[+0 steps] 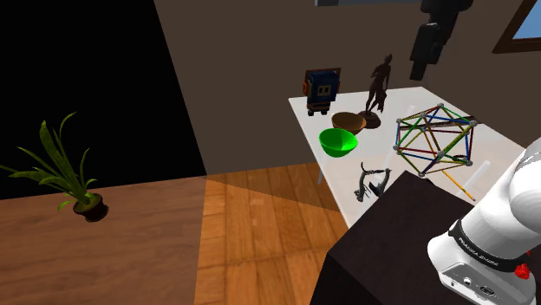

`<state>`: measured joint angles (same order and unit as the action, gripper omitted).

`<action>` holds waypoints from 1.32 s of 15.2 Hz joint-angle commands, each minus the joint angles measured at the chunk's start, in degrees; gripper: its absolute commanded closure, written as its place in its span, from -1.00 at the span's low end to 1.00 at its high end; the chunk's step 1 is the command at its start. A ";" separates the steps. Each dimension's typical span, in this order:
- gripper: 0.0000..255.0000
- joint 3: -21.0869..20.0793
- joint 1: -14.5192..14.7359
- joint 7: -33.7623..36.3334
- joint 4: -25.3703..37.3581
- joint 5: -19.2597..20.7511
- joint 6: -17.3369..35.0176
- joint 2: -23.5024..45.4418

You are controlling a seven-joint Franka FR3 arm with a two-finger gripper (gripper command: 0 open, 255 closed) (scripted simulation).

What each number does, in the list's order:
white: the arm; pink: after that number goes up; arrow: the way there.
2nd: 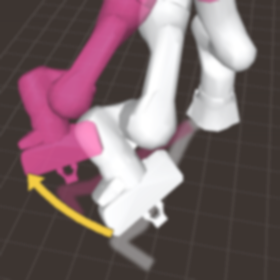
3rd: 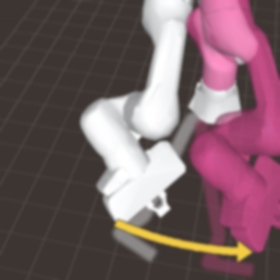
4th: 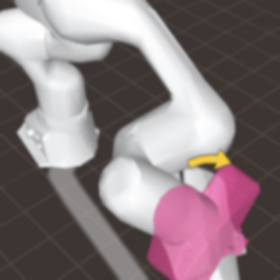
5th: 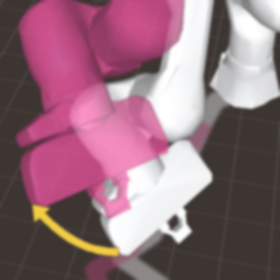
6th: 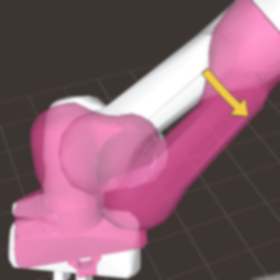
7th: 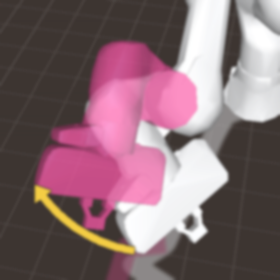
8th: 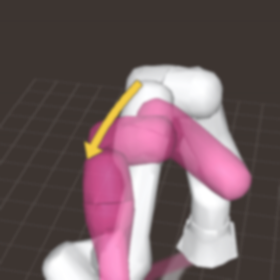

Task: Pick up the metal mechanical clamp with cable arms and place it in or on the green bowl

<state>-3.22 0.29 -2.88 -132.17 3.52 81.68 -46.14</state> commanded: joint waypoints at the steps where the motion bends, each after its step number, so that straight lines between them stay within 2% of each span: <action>1: -1.00 0.00 0.00 0.00 0.00 0.00 0.00 0.00; 11: -1.00 8.53 0.05 -12.27 -17.97 5.99 15.79 -1.28; 16: -1.00 13.40 -0.82 -18.23 -24.50 9.85 25.19 1.96; 20: -1.00 17.51 -1.76 -22.90 -28.26 13.16 33.79 7.10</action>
<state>13.14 -1.01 -24.23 -159.50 15.65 113.78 -39.70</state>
